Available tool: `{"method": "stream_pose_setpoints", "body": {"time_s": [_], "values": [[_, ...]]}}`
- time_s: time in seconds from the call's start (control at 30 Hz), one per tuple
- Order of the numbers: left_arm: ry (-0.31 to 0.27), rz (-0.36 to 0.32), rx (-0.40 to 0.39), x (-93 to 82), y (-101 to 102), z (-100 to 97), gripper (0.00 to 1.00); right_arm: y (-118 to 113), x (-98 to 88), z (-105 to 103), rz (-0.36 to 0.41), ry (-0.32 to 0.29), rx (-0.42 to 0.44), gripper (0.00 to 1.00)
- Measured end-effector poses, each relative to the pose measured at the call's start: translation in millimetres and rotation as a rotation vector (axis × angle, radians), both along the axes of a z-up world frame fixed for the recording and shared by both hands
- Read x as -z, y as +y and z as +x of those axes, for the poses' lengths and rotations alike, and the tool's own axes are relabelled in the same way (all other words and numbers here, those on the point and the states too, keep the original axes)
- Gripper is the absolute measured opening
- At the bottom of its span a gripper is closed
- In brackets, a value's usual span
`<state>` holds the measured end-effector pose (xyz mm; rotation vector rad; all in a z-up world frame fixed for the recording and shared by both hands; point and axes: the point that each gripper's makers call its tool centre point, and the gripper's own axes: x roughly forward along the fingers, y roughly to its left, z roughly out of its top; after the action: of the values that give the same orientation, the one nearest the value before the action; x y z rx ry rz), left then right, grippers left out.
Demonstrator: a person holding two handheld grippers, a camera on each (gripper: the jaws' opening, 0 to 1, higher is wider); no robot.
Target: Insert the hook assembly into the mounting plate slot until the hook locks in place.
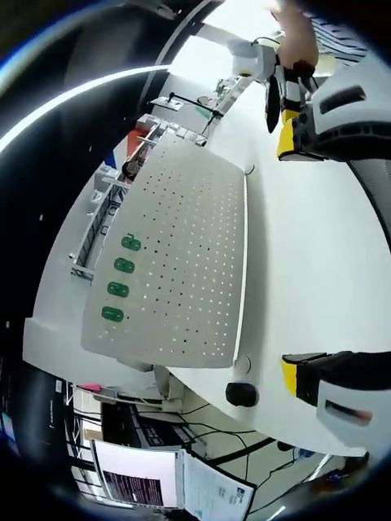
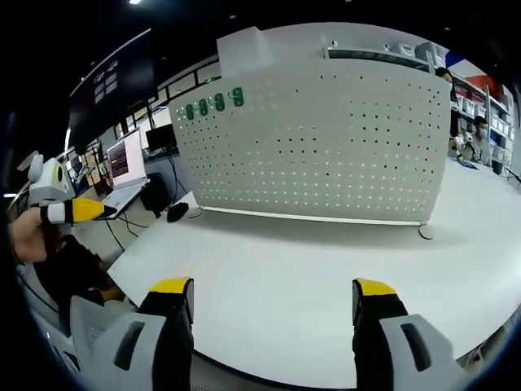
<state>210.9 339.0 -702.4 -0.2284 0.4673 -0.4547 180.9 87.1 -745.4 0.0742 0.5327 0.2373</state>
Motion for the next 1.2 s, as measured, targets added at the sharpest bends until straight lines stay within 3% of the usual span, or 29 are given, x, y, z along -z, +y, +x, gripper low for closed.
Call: {"method": "stream_pose_setpoints", "body": {"time_s": [1.2], "values": [[0.048,-0.01,0.051,17.2,-14,-9.6,1.0,-8,13.9,-2,-0.013,0.037,0.02,0.78]]}}
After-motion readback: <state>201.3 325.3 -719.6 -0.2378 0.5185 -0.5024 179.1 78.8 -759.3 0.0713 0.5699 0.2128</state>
